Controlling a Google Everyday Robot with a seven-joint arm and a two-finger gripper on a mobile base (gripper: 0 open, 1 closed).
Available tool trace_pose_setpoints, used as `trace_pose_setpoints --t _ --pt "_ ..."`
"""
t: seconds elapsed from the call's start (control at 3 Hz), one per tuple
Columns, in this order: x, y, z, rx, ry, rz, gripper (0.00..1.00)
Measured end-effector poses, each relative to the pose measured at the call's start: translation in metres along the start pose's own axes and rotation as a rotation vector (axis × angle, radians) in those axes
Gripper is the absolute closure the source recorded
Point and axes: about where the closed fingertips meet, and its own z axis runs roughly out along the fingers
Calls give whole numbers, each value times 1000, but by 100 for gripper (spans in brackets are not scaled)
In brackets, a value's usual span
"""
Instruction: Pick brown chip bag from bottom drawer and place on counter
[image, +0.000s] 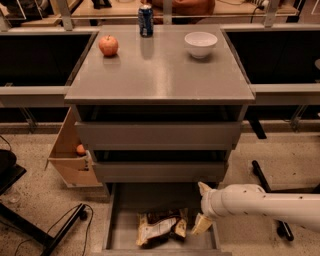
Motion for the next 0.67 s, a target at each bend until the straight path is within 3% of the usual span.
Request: trace_pose_setpoints --t 0.33,0.67 --pt "0 5 33 -11 -11 -17 0" --pt "6 9 106 -30 4 -63 0"
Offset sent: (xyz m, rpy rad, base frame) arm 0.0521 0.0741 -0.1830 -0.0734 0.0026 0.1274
